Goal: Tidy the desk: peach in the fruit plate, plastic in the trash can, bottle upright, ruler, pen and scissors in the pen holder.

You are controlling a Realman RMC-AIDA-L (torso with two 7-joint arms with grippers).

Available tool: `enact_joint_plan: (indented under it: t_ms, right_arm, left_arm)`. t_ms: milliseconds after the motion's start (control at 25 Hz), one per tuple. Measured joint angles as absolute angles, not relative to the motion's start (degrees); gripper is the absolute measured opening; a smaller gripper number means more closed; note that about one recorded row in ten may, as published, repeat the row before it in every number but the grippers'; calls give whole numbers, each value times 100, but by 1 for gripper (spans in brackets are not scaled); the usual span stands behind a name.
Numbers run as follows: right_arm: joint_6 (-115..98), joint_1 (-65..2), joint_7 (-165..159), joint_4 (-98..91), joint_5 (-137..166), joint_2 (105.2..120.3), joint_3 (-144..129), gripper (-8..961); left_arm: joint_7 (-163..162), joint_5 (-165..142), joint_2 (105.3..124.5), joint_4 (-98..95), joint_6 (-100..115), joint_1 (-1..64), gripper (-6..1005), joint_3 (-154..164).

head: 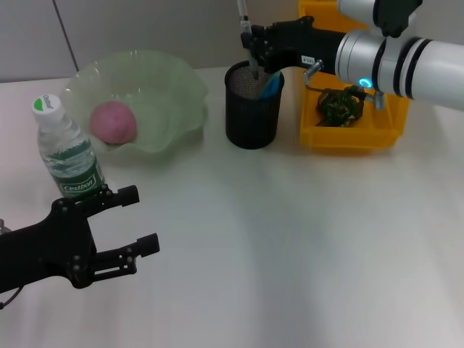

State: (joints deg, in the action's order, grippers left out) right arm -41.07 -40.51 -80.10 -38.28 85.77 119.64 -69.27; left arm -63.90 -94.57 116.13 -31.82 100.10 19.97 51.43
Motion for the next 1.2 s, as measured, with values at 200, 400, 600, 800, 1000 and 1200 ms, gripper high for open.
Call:
enact_joint_plan:
  t_ms: [200,400,600,800,1000,1200]
  right_arm:
    - [-4142,-4069,-8053,-3781,8604,11955,-6926,171]
    - [-4171,-4011,-8092,-3774,8574,11953,-6902,303]
    - [-4411,-3864,-8056,-3832,8108,11947,-6898,498]
    - [-4967,-3669,-7836,-3868,7409,11926,-6748,600]
    - [-5710,-3472,-7648,-3794,7099,11925,-6412,606]
    - [-6902,-3399,-6973,-3111,7087,11910,-5558,605]
  left_arm:
    - [-6390,-9456,11609,-3182,10013,1996,841,5141]
    - [-6390,-9457,11605,-3182,10013,1996,841,5141]
    - [-6371,-9458,11602,-3182,10018,1995,841,5141]
    - [-6343,-9459,11616,-3180,9998,1995,841,5141]
    - [-6333,-9483,11637,-3147,9991,2029,841,5142]
    - [-6372,-9498,11664,-3129,10030,2048,841,5195]
